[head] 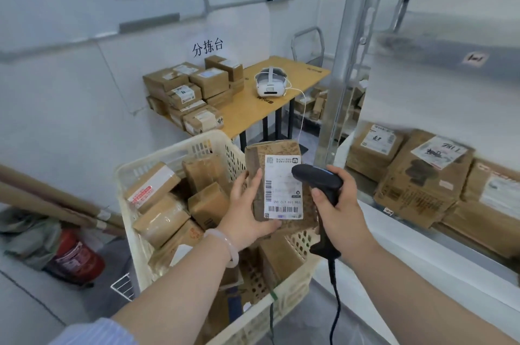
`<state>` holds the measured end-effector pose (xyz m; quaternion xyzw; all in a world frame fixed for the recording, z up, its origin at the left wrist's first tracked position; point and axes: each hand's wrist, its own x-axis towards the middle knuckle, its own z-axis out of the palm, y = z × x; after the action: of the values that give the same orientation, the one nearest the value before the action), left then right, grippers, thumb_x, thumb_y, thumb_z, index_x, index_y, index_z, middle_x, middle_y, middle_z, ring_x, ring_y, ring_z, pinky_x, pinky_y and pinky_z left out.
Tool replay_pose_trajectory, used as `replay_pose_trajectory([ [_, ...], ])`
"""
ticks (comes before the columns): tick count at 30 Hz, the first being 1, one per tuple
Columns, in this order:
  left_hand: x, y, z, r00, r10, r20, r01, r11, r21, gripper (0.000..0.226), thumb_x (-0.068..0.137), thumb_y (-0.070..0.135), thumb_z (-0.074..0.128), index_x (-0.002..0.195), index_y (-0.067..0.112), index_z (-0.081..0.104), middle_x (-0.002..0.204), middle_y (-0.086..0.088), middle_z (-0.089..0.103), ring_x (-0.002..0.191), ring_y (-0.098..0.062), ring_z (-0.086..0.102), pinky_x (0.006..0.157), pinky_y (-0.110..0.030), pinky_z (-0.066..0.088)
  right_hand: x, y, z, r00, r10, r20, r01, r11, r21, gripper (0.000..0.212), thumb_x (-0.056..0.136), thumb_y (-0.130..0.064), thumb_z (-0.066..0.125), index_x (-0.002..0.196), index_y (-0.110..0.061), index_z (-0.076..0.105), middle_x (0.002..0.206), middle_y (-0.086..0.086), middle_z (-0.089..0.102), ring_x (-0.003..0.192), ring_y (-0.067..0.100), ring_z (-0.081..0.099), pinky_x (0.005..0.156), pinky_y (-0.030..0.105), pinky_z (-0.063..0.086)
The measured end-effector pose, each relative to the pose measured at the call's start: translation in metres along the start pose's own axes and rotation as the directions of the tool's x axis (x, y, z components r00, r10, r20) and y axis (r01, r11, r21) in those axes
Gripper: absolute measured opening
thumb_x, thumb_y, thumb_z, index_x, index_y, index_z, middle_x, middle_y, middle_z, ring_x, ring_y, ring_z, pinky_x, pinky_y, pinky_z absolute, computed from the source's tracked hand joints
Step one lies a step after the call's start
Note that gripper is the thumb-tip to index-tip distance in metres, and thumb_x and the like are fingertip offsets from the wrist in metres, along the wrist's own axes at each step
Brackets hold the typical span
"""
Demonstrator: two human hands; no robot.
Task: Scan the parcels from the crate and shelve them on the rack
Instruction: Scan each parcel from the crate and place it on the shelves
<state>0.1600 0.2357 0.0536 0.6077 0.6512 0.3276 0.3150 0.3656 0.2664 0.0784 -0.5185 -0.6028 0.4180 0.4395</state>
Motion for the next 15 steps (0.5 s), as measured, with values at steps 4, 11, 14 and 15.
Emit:
replay_pose_trajectory([
  [4,0.008,0.043,0.001,0.998,0.060,0.005,-0.060,0.998,0.019,0.117,0.075,0.034,0.086,0.146,0.058,-0.004,0.164,0.007,-0.016,0.145,-0.003,-0.011,0.120,-0.037,0.003,-0.003,-0.025,-0.029,0.996,-0.086,-0.033,0.085,0.996,-0.039,0.048,0.098,-0.027,0.058,0.117,-0.060,0.030,0.104,-0.014,0.060,0.065,0.012,0.065,0.060,0.036,0.058],
  [11,0.022,0.087,0.007,0.983,0.181,-0.032,-0.180,0.984,0.013,0.127,0.071,0.035,0.088,0.155,0.042,-0.007,0.163,0.009,0.009,0.146,-0.005,0.016,0.116,-0.023,0.014,-0.007,-0.048,-0.067,0.979,-0.195,-0.061,0.189,0.978,-0.087,0.053,0.097,-0.026,0.058,0.119,-0.063,0.028,0.102,-0.017,0.060,0.063,0.006,0.063,0.056,0.025,0.051],
  [14,0.028,0.096,0.009,0.984,0.170,-0.060,-0.169,0.985,0.018,0.129,0.071,0.035,0.089,0.154,0.044,-0.009,0.164,0.008,0.008,0.149,-0.010,0.014,0.116,-0.027,0.013,-0.011,-0.056,-0.078,0.974,-0.217,-0.062,0.209,0.971,-0.116,0.055,0.097,-0.028,0.058,0.120,-0.065,0.025,0.107,-0.016,0.060,0.070,0.007,0.063,0.060,0.024,0.052],
  [15,0.030,0.100,0.009,0.984,0.163,-0.076,-0.161,0.987,0.026,0.129,0.071,0.035,0.089,0.154,0.046,-0.010,0.165,0.007,0.007,0.150,-0.011,0.013,0.117,-0.030,0.012,-0.014,-0.058,-0.081,0.971,-0.228,-0.069,0.218,0.967,-0.130,0.057,0.096,-0.029,0.059,0.119,-0.067,0.023,0.110,-0.019,0.058,0.075,0.007,0.064,0.063,0.025,0.054],
])
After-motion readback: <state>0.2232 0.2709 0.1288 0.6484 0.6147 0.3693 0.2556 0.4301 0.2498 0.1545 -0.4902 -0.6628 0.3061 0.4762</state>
